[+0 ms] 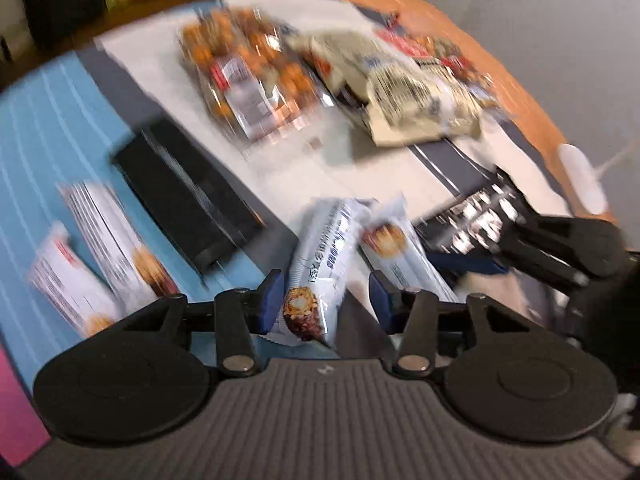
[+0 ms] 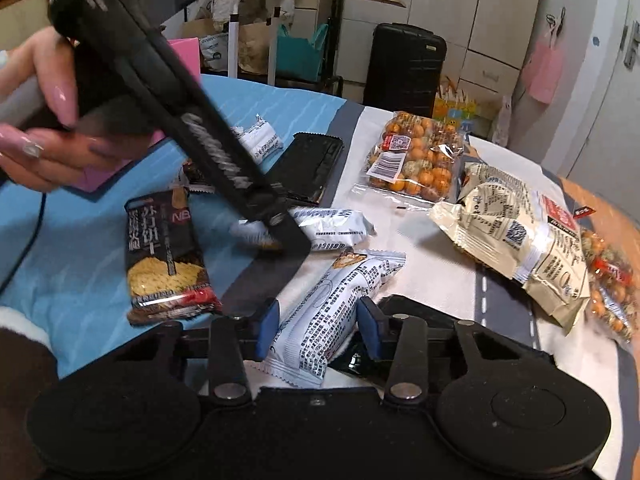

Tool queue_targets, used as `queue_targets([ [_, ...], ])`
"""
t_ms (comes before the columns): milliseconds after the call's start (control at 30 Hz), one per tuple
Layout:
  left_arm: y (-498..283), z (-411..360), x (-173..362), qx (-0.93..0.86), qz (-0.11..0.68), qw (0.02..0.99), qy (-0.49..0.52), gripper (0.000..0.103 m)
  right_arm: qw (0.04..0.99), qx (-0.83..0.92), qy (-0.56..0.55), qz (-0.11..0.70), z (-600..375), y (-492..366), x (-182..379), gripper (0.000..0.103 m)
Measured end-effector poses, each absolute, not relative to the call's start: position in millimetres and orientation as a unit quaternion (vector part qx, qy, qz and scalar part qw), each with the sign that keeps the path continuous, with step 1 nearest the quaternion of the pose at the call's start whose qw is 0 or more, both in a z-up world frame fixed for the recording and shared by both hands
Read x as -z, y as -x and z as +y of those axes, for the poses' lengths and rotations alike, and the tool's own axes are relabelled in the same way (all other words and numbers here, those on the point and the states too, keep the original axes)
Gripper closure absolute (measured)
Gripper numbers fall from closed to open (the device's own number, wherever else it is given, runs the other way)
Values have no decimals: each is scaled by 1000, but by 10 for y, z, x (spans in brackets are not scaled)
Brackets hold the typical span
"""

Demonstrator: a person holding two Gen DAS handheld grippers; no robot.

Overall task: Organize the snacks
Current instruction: 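Grasp a white wafer bar with the left gripper while the right gripper grasps another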

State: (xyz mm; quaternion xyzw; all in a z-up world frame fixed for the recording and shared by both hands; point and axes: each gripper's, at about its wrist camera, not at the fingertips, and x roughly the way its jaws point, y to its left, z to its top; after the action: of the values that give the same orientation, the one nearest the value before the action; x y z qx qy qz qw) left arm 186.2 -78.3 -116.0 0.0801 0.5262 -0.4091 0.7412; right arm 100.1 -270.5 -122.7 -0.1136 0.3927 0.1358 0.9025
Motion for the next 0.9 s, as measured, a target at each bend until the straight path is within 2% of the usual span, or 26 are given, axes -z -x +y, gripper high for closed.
queue_targets([
  [300, -1803, -948, 1274, 347, 509, 778, -124, 57, 904, -116, 103, 398, -2693, -1012, 1303, 54],
  [400, -1657, -967, 1265, 366, 479, 784, -147, 57, 909, -109, 113, 387, -2649, -1014, 1333, 60],
  [433, -1627, -968, 1264, 371, 478, 782, -146, 58, 909, -105, 113, 387, -2641, -1001, 1322, 63],
  [500, -1583, -974, 1255, 370, 482, 781, -145, 70, 910, -99, 97, 390, -2664, -1005, 1285, 65],
  [600, -1560, -957, 1205, 355, 496, 781, -133, 75, 909, -99, 45, 403, -2759, -1009, 1227, 69],
  [900, -1474, -720, 1007, 314, 521, 790, -72, 76, 904, -112, -50, 409, -2930, -946, 1063, 73],
])
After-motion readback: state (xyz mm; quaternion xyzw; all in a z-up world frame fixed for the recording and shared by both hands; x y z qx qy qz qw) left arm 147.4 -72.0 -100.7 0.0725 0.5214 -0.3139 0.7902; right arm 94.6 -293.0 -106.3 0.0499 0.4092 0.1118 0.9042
